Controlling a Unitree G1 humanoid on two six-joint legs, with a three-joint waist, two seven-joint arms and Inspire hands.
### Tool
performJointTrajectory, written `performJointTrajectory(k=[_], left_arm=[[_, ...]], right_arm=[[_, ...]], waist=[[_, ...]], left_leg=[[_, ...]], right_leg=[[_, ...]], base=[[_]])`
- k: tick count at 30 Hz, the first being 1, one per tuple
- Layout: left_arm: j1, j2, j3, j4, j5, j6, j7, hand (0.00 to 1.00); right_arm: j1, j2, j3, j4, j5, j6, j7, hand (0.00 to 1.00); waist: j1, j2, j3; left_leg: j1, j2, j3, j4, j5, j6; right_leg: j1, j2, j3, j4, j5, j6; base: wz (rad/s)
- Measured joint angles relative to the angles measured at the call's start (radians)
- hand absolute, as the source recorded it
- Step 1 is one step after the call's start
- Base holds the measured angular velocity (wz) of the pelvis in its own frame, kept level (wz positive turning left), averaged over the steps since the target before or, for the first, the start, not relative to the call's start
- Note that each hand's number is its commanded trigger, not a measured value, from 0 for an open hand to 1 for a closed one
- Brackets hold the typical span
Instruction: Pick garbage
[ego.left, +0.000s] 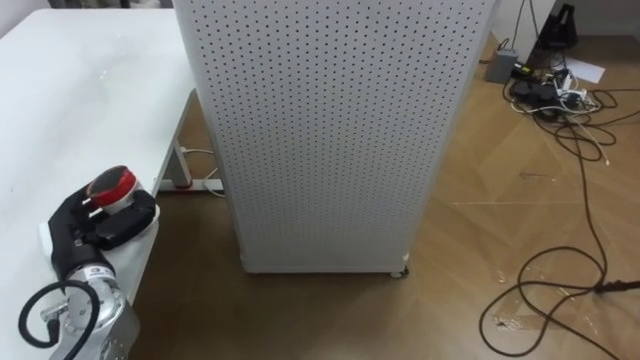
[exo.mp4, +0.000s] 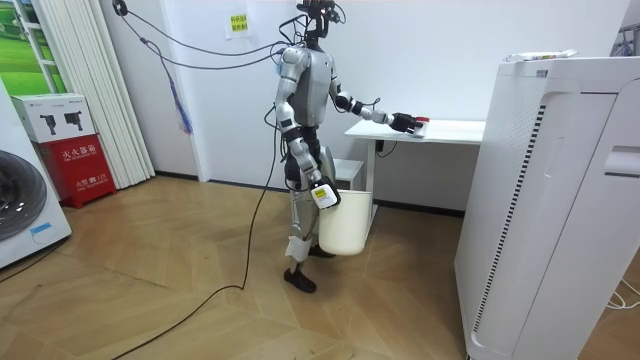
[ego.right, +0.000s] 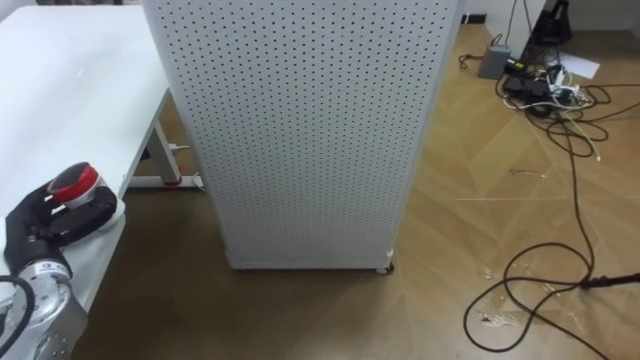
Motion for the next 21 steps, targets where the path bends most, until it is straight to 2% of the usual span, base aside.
performJointTrajectory(k=[9, 11, 15, 18, 19, 21], left_arm=[[-0.002, -0.004, -0.014, -0.002, -0.009, -0.002, -0.004, 1.0], [-0.002, -0.017, -0.029, -0.009, -0.008, -0.021, -0.004, 1.0], [-0.001, -0.029, -0.085, -0.013, -0.007, -0.046, -0.004, 1.0], [0.012, -0.066, -0.134, -0.051, -0.006, -0.055, -0.008, 1.0], [0.014, -0.08, -0.152, -0.062, 0.002, -0.056, -0.008, 1.0], [0.033, -0.091, -0.177, -0.101, 0.008, -0.057, -0.027, 1.0]], right_arm=[[-0.001, -0.002, -0.001, 0.0, -0.001, -0.002, -0.003, 1.0], [-0.019, -0.008, -0.001, 0.0, 0.001, -0.002, -0.014, 1.0], [-0.058, -0.004, 0.005, 0.006, 0.001, -0.003, -0.027, 1.0], [-0.127, -0.004, 0.004, 0.068, 0.002, -0.003, -0.02, 1.0], [-0.149, -0.004, 0.003, 0.077, 0.002, -0.003, -0.02, 1.0], [-0.182, -0.003, 0.002, 0.076, 0.002, -0.003, -0.028, 1.0]], waist=[[-0.005, 0.007, 0.0021], [-0.004, 0.019, 0.0041], [0.001, 0.029, 0.0084], [0.003, 0.045, 0.0144], [0.005, 0.052, 0.011], [0.005, 0.063, 0.0114]], left_leg=[[-0.015, 0.001, 0.001, 0.017, -0.005, 0.008], [-0.042, 0.0, 0.0, 0.032, -0.007, 0.012], [-0.049, -0.003, 0.014, 0.034, -0.004, 0.017], [-0.055, -0.009, 0.02, 0.032, 0.002, 0.027], [-0.066, -0.011, 0.021, 0.033, 0.005, 0.032], [-0.083, -0.015, 0.021, 0.032, 0.009, 0.038]], right_leg=[[0.0, -0.001, -0.006, -0.001, 0.0, 0.0], [-0.024, -0.005, -0.005, 0.01, 0.001, 0.002], [-0.031, -0.007, -0.007, 0.018, 0.003, 0.005], [-0.035, -0.019, -0.018, 0.019, 0.006, 0.01], [-0.046, -0.02, -0.024, 0.022, 0.006, 0.011], [-0.067, -0.029, -0.026, 0.037, 0.006, 0.011]], base=[[0.01], [0.0], [0.06], [0.11], [0.08], [0.05]])
